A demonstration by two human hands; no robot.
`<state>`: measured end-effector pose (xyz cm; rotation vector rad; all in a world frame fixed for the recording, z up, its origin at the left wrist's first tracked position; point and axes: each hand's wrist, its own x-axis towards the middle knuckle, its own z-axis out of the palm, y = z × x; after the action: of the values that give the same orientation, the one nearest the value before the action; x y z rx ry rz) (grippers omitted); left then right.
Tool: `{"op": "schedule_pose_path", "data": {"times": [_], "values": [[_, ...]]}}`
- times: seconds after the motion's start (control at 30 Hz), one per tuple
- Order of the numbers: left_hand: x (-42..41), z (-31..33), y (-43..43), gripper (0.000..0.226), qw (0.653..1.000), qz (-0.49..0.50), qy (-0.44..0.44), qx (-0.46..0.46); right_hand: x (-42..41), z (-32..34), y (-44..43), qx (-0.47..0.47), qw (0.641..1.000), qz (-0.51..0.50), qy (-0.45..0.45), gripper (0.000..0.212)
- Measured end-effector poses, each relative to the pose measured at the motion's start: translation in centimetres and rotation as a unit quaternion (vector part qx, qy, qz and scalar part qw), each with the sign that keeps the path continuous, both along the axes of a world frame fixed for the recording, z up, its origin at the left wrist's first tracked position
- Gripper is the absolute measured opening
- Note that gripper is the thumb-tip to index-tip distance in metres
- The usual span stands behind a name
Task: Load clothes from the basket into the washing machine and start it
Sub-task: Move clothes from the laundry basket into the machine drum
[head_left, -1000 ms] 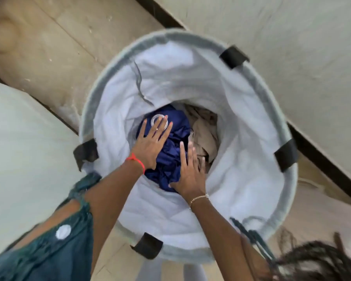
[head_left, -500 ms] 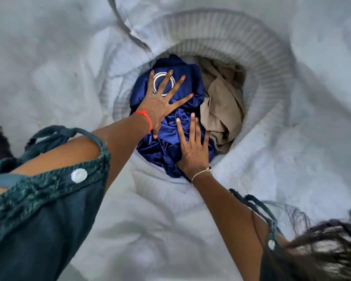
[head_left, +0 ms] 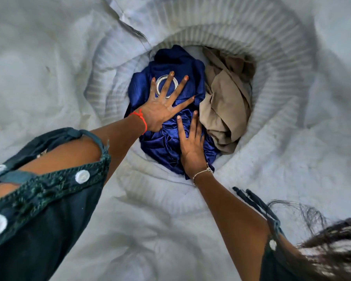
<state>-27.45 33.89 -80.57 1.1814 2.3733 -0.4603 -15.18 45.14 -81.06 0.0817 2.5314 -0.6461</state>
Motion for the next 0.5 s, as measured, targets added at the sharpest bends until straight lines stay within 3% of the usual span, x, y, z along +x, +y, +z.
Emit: {"op": "schedule_pose_path", "data": {"times": [0.07, 0.17, 0.43, 0.5], "values": [[0.8, -0.7, -0.4, 0.105, 0.998, -0.023, 0.060, 0.009, -0.2, 0.3, 0.5, -0.014, 1.000, -0.001, 0.013, 0.101], [1.8, -1.5, -0.6, 0.063, 0.988, -0.054, 0.140, 0.036, -0.9, 1.2, 1.6, -0.026, 1.000, 0.013, 0.006, 0.094], [3.0, 3.5, 0.5, 0.049, 0.968, -0.003, 0.192, 0.164, -1.3, 8.0, 3.4, 0.003, 0.998, 0.061, 0.021, 0.073], [3.5, 6.6, 0.7, 0.048, 0.960, 0.001, 0.220, 0.175, -1.1, 11.0, 3.4, 0.028, 0.995, 0.051, 0.085, 0.070]]}}
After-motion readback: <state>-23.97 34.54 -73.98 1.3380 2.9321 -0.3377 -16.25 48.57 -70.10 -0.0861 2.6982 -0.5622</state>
